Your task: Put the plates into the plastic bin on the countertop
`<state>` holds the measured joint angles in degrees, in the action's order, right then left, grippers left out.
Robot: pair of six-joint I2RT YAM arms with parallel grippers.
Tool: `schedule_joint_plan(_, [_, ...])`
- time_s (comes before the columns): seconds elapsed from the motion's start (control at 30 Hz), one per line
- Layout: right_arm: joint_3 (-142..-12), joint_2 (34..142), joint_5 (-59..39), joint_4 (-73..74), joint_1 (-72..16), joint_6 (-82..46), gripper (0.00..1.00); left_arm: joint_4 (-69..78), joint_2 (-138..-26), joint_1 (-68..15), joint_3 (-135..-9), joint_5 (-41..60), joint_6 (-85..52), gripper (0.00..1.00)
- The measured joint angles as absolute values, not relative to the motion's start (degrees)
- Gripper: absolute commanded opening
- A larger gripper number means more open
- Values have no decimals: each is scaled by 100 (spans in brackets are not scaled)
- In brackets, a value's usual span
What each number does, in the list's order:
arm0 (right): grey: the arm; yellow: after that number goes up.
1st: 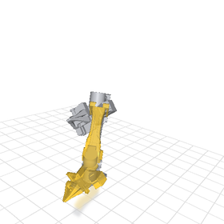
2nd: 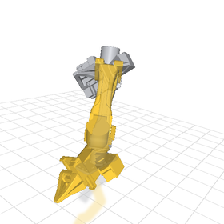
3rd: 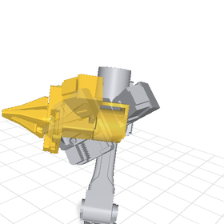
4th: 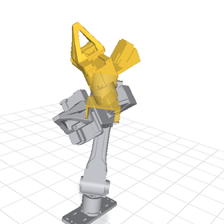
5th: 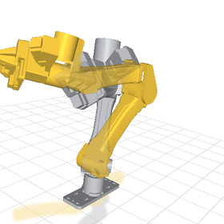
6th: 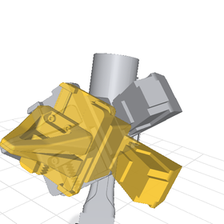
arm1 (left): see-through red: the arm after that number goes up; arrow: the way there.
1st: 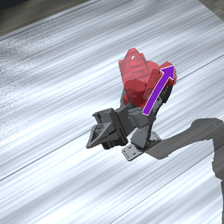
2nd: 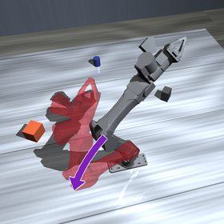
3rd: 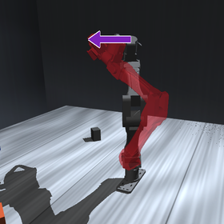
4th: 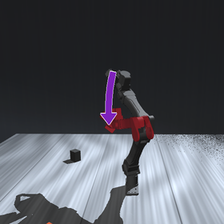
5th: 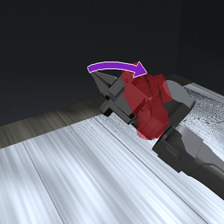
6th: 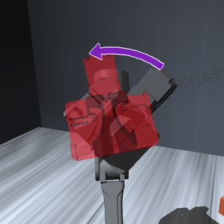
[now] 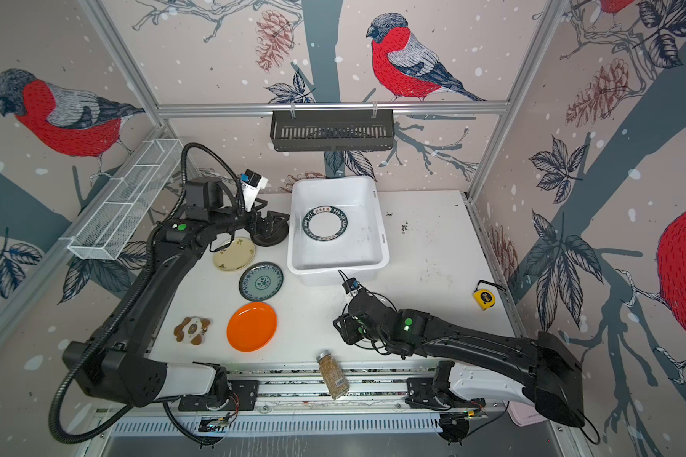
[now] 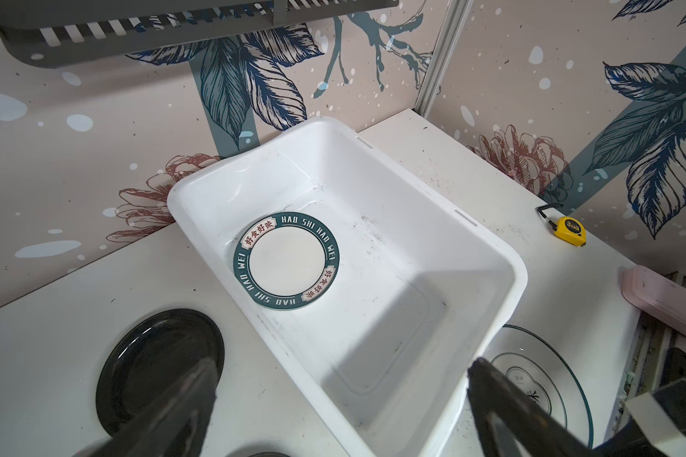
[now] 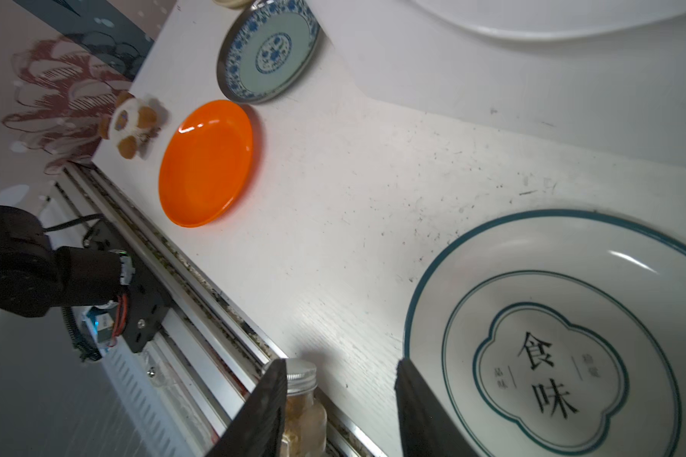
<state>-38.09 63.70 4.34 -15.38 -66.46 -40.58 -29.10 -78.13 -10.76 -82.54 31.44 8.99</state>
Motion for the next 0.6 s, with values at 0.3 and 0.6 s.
schedule_joint_plan(0.3, [-3824,7249,1142,-1660,-7052,-4353,47,-2762,-7520,-1076,-7856,3144,880,98])
schedule_joint_plan(0.6, [-4123,8256,1640,-1852,-7303,-4624,47,-2727,-7435,-1076,-7609,3146,880,98])
